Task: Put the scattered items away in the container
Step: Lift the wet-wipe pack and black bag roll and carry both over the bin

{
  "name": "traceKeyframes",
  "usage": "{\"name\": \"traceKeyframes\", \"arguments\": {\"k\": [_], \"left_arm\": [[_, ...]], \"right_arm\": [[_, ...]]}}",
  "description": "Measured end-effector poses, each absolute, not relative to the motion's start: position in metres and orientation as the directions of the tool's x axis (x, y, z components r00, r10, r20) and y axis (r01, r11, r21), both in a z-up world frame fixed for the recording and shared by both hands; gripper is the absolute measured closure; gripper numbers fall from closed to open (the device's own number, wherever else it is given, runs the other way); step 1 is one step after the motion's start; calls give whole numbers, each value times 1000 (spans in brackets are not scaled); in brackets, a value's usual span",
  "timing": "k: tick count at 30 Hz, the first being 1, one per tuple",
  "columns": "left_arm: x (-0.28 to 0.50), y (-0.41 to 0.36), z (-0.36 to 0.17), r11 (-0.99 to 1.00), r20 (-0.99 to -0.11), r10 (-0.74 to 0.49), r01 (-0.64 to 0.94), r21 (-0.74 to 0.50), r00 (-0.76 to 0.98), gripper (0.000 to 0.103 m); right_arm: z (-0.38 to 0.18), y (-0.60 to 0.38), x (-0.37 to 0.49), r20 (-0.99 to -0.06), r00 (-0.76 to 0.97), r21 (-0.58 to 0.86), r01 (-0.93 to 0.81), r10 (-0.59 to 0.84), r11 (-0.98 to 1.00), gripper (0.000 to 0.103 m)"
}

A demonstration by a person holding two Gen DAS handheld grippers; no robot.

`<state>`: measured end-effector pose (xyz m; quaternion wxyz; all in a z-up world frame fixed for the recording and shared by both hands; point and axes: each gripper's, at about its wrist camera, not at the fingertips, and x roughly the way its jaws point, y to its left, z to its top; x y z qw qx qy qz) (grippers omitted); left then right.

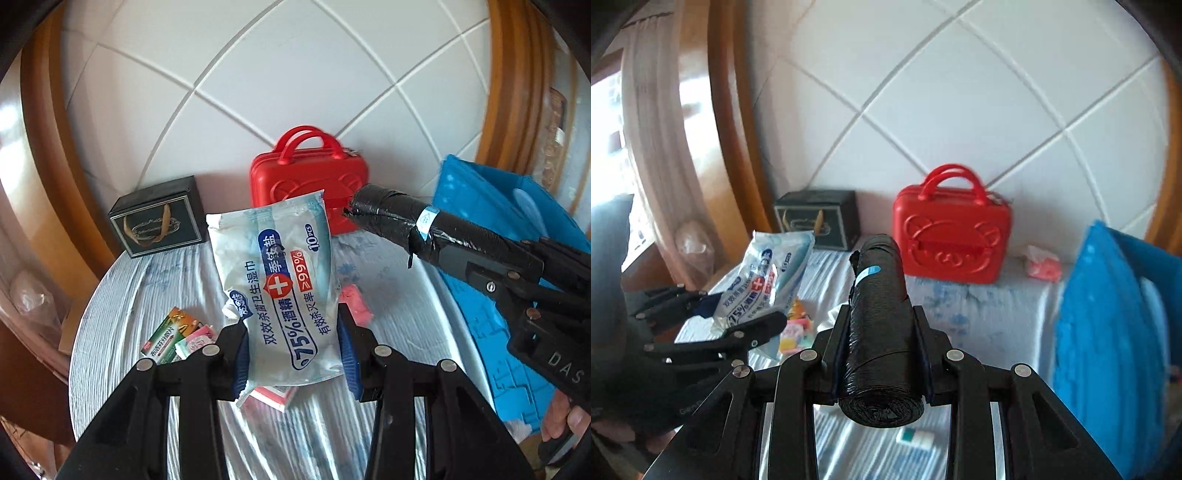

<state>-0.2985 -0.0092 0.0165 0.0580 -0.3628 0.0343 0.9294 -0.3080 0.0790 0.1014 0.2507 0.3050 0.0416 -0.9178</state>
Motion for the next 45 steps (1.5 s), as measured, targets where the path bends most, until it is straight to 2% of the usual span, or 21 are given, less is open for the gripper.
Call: {"name": "traceKeyframes", "arguments": {"k": [12, 19, 23, 28, 34, 40, 45], "left_arm": [[-224, 90, 45, -943, -640, 240, -332, 26, -730, 63], [-201, 203, 57, -901, -614, 325, -433, 30, -719, 63], [-191, 282, 55, -878, -615, 373, -479, 8, -695, 63], [-185, 394, 43, -846, -650, 414, -533, -16, -637, 63], [-189, 489, 21, -818, -722, 422, -573, -43, -549, 63], [-206, 558, -10, -812, -803, 376, -582, -46, -462, 63], [-211, 570, -21, -829, -824, 331, -559, -21, -460, 62]], "right_arm": [[142, 187, -220, -528, -799, 77, 293, -288, -953, 73], [155, 299, -193, -495, -846, 67, 189, -197, -980, 73], [149, 380, -189, -506, -848, 52, 151, -157, -987, 73], [125, 483, -197, -551, -827, 42, 105, -111, -994, 73], [93, 579, -210, -610, -788, 54, 59, -79, -997, 73], [62, 620, -226, -662, -746, 48, 45, -65, -998, 73], [42, 635, -241, -709, -702, 41, 59, -71, -997, 73]]}}
